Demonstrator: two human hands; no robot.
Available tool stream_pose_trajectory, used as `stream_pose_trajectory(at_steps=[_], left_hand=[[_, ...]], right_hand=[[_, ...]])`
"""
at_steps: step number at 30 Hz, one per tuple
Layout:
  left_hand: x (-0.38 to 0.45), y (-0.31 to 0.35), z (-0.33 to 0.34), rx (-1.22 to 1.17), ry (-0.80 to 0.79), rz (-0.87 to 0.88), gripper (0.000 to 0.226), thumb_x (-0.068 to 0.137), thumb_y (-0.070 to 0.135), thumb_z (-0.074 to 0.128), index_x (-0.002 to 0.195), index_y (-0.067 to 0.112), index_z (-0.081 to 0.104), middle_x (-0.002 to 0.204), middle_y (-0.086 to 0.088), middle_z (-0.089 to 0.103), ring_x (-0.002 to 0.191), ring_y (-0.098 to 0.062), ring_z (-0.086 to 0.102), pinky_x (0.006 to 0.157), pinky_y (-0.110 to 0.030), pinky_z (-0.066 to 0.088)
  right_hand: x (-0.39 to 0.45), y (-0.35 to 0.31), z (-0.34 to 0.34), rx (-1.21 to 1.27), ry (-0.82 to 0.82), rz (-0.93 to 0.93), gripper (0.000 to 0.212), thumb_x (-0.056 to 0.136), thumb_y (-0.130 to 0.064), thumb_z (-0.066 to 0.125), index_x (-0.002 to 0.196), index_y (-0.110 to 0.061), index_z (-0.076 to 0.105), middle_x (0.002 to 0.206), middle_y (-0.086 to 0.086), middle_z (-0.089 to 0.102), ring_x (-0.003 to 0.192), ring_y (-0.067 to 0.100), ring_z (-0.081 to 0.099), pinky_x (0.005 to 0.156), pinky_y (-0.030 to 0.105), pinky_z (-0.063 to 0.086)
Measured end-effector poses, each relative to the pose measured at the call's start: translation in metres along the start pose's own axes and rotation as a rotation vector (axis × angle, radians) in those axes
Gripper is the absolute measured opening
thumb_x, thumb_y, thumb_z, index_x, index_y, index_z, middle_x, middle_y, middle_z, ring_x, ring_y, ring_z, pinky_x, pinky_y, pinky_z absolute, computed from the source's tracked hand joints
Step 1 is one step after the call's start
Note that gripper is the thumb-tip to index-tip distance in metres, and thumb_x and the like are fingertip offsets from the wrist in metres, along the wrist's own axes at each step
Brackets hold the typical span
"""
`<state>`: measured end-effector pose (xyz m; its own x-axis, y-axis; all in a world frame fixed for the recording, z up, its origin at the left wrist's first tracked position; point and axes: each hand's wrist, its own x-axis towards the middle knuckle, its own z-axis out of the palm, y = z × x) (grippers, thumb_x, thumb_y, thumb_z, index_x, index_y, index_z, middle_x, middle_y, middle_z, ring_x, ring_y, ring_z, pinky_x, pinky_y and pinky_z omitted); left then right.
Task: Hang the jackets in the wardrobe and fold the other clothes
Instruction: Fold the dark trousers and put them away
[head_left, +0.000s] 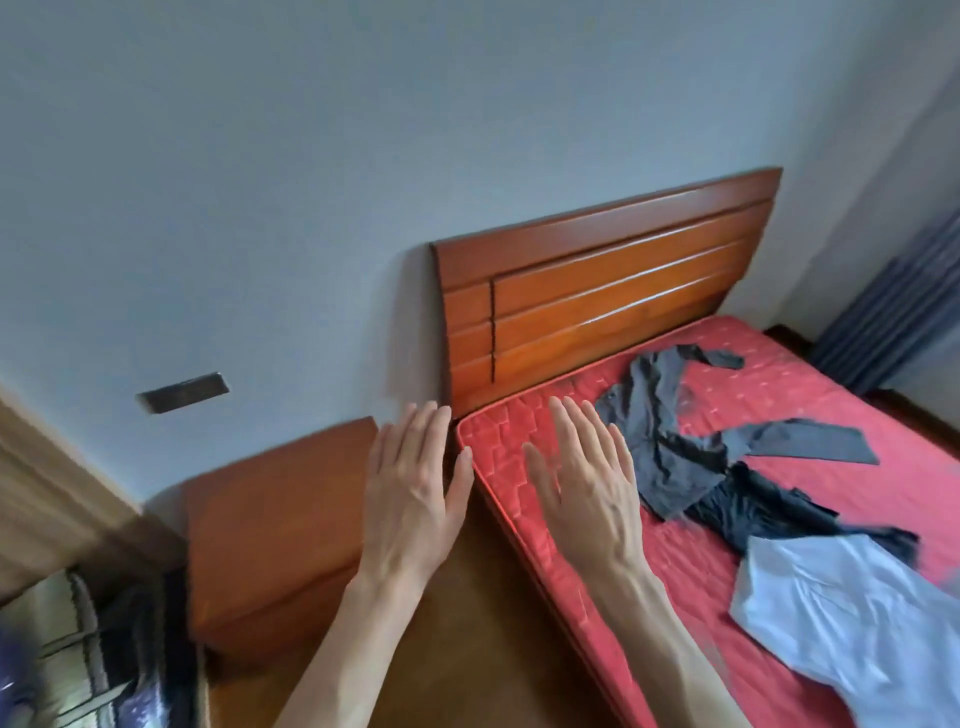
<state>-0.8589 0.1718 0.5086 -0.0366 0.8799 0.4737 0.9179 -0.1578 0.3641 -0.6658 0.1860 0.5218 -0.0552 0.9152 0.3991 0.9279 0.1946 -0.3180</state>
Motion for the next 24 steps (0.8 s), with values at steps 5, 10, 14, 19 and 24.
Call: stream_pose_trajectory(at_steps=[5,10,14,19,24], left_hand=[[-0.001,0.096,0.051,-0.125,-0.092,0.107,0.055,0.11,0.048,0.038,0.153,0.015,0.049,0.156,-0.005,0.051,0.151,-0.021,0.039,0.124,-0.049,0.032],[-0.001,0.162,0.096,-0.163,-0.189,0.212,0.058,0.109,0.05,0.036,0.152,0.013,0.05,0.157,-0.005,0.051,0.152,-0.019,0.036,0.125,-0.05,0.031],[0.01,0.195,0.125,-0.165,-0.247,0.26,0.059,0.109,0.049,0.036,0.152,0.012,0.051,0.156,-0.006,0.052,0.152,-0.021,0.036,0.126,-0.05,0.028],[0.045,0.206,0.171,-0.147,-0.272,0.294,0.057,0.108,0.046,0.038,0.148,0.01,0.055,0.152,-0.008,0.055,0.149,-0.023,0.041,0.125,-0.05,0.03],[0.101,0.194,0.236,-0.113,-0.314,0.335,0.057,0.106,0.046,0.04,0.143,0.007,0.059,0.147,-0.012,0.06,0.144,-0.027,0.048,0.122,-0.053,0.035]], right_hand=[[-0.037,0.093,-0.047,-0.048,0.042,0.148,0.061,0.108,-0.05,0.045,0.157,-0.014,0.044,0.161,0.003,0.046,0.156,0.02,0.031,0.127,0.046,0.026],[-0.06,0.163,-0.076,-0.095,0.086,0.25,0.062,0.108,-0.051,0.043,0.158,-0.014,0.043,0.162,0.002,0.045,0.157,0.019,0.029,0.127,0.046,0.026],[-0.063,0.205,-0.082,-0.11,0.098,0.296,0.063,0.108,-0.052,0.042,0.159,-0.014,0.042,0.163,0.002,0.044,0.157,0.019,0.027,0.128,0.047,0.025],[-0.042,0.244,-0.067,-0.125,0.108,0.352,0.063,0.109,-0.053,0.037,0.159,-0.015,0.041,0.163,0.001,0.044,0.158,0.018,0.027,0.128,0.046,0.024],[-0.003,0.283,-0.034,-0.12,0.079,0.423,0.062,0.106,-0.047,0.047,0.159,-0.016,0.04,0.164,0.0,0.042,0.158,0.017,0.026,0.128,0.046,0.022]])
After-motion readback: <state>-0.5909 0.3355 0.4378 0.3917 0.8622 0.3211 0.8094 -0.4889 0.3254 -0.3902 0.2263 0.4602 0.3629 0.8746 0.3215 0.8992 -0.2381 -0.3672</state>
